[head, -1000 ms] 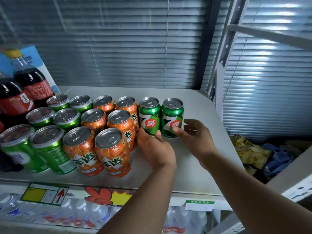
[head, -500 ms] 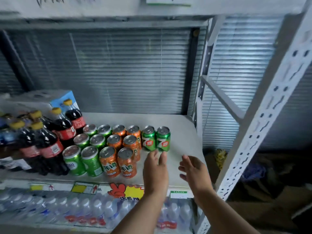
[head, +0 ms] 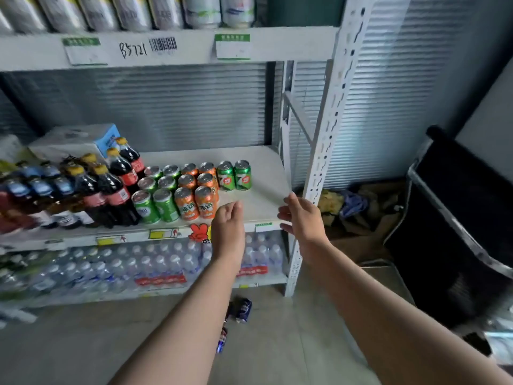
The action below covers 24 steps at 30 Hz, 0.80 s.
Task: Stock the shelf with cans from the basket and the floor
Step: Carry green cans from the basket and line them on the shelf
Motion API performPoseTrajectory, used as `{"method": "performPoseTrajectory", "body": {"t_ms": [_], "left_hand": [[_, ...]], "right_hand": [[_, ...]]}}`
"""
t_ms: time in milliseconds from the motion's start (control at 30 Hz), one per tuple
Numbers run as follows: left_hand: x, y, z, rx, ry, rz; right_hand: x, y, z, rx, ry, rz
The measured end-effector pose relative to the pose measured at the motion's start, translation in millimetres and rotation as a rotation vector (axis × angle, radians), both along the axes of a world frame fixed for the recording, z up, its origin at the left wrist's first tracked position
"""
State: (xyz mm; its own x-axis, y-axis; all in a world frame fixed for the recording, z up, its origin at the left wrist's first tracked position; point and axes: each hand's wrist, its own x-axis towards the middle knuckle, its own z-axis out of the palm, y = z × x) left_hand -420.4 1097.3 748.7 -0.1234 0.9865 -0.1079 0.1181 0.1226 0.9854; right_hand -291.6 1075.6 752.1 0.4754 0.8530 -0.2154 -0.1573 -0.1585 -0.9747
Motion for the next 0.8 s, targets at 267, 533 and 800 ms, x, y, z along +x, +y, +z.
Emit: {"method": "performPoseTrajectory", "body": {"t_ms": [267, 533, 800], "left_hand": [[-21.6, -93.3, 19.6, -0.005, -0.019, -0.119], [-6.1, -192.2, 31.1, -0.005, -0.079, -0.388], [57.3, -300.4, 22.1, -0.073, -0.093, -0.666]], "right_hand": [[-44.9, -121.2, 20.4, 0.045, 0.024, -0.064], [-48.4, -254.9, 18.2, 0.044, 0.055, -0.27], [-13.8, -377.2, 12.9, 0.054, 0.092, -0.556]]}}
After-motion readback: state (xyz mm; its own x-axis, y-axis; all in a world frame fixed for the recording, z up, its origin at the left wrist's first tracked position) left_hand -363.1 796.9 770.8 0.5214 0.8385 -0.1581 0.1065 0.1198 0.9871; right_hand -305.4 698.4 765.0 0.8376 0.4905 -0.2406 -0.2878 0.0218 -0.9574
